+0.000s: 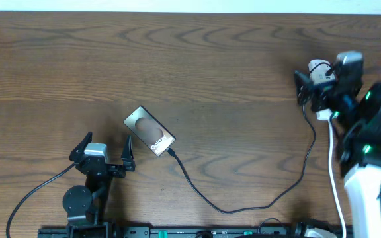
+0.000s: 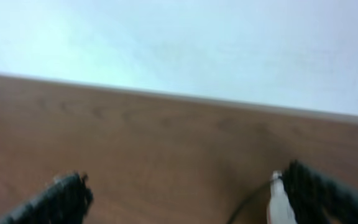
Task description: Plug charger to phone and switch on socket
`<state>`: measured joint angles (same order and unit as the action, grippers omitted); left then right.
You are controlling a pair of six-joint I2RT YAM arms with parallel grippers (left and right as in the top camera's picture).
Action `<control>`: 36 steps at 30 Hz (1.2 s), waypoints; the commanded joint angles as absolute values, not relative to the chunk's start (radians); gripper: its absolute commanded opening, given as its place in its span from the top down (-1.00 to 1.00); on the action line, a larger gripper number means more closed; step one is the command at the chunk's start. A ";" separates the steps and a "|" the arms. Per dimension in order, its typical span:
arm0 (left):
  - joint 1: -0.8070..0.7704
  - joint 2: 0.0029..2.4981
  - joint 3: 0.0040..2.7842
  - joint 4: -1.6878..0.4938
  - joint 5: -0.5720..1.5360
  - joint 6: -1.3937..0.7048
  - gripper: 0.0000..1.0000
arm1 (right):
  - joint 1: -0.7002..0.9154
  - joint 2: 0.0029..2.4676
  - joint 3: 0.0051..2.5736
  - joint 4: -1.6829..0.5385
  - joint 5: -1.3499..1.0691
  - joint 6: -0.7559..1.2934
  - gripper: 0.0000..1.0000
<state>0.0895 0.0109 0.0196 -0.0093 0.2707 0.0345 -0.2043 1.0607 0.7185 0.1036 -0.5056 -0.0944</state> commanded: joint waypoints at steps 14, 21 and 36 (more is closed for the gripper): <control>0.086 0.005 0.004 -0.048 0.279 0.049 -0.99 | -0.155 0.494 0.250 0.316 -0.366 -0.122 -0.98; 0.086 0.005 0.004 -0.048 0.279 0.049 -0.99 | -0.155 0.268 0.104 0.283 -0.314 -0.122 -0.99; 0.086 0.005 0.004 -0.048 0.279 0.049 -0.99 | -0.155 0.005 0.006 -0.061 -0.229 -0.129 -0.98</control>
